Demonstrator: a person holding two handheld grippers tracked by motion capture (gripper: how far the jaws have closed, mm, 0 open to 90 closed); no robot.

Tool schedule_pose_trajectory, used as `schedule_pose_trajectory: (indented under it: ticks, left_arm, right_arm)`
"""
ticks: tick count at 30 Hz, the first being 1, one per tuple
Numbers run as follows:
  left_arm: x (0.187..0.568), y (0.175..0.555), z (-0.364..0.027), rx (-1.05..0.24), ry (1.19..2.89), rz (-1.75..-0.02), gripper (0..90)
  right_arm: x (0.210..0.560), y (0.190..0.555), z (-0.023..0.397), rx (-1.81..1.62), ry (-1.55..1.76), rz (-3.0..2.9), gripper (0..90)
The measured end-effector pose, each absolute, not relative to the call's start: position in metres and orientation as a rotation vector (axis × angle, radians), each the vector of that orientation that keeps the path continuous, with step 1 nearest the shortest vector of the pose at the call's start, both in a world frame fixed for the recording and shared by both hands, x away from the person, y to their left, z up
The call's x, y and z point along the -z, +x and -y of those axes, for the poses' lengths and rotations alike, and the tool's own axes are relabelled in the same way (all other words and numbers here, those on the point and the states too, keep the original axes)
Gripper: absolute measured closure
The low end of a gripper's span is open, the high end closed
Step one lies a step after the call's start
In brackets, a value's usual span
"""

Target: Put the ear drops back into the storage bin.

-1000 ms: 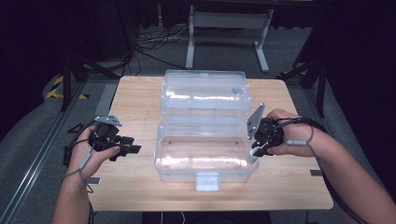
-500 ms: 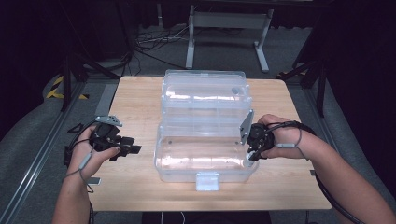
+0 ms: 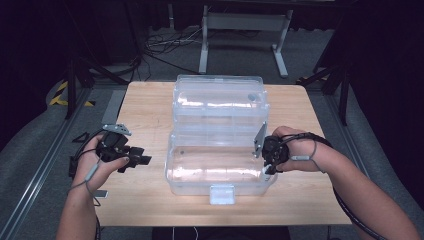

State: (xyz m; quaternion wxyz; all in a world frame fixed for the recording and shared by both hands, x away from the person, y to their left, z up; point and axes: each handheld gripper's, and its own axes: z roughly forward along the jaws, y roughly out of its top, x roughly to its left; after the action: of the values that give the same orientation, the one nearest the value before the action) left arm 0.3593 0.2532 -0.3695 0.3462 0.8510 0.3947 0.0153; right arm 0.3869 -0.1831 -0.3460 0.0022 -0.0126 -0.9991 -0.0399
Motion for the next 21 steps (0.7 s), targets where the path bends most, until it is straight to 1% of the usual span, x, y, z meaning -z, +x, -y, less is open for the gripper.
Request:
schedule_pose_trajectory:
  ticks: [12,21]
  left_arm:
    - [0.371,0.360,-0.253,-0.031,2.206,-1.032,51.7]
    - [0.372,0.360,-0.254,-0.030,2.207,-1.032,51.8]
  right_arm:
    - [0.370,0.392,0.177,0.085,-0.019,3.104,71.4]
    - [0.380,0.393,0.172,0.053,-0.005,3.092,71.4]
